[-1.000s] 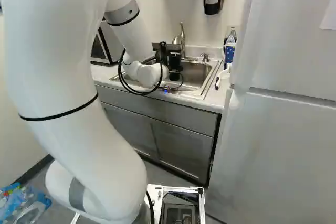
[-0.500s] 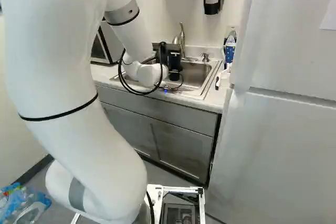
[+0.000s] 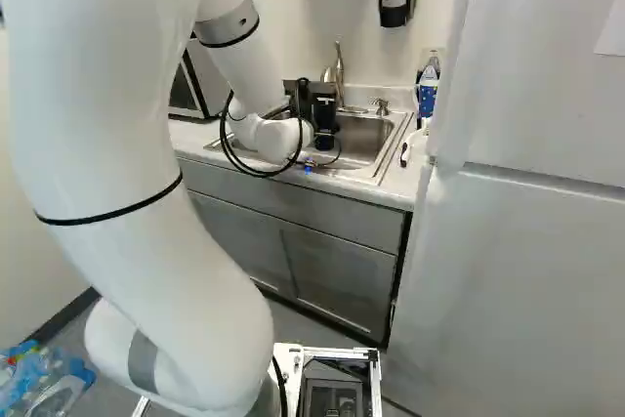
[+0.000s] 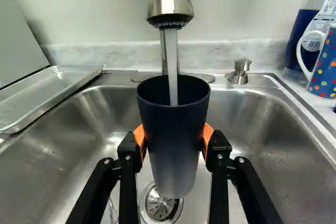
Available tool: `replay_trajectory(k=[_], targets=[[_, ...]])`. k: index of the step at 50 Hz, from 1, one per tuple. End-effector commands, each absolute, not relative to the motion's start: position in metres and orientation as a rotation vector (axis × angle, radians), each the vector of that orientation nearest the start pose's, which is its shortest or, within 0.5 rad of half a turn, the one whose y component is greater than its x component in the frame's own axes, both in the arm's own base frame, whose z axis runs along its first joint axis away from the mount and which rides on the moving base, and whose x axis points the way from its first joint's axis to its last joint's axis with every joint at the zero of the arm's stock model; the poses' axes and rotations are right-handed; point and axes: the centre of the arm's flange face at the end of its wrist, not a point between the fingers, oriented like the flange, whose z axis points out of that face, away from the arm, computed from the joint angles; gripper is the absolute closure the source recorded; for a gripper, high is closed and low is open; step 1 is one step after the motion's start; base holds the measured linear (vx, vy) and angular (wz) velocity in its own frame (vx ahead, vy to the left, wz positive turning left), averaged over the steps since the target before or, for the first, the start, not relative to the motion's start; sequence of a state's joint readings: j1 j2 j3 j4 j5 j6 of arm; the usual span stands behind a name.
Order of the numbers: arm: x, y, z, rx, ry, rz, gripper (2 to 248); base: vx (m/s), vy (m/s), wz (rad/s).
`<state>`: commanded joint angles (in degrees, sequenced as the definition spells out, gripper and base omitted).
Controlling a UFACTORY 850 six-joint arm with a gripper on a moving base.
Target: Rinse the cup and place it in the tray
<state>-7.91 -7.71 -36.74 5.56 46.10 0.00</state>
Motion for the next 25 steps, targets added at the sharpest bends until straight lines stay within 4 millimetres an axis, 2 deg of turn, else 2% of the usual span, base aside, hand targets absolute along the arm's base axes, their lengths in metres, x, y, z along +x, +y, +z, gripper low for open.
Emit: replay_trajectory(k=[25], targets=[[0.4715,-0.0719,0.4275,-2.551,0.332,-1.969,127,0.000,0.000,0.000]])
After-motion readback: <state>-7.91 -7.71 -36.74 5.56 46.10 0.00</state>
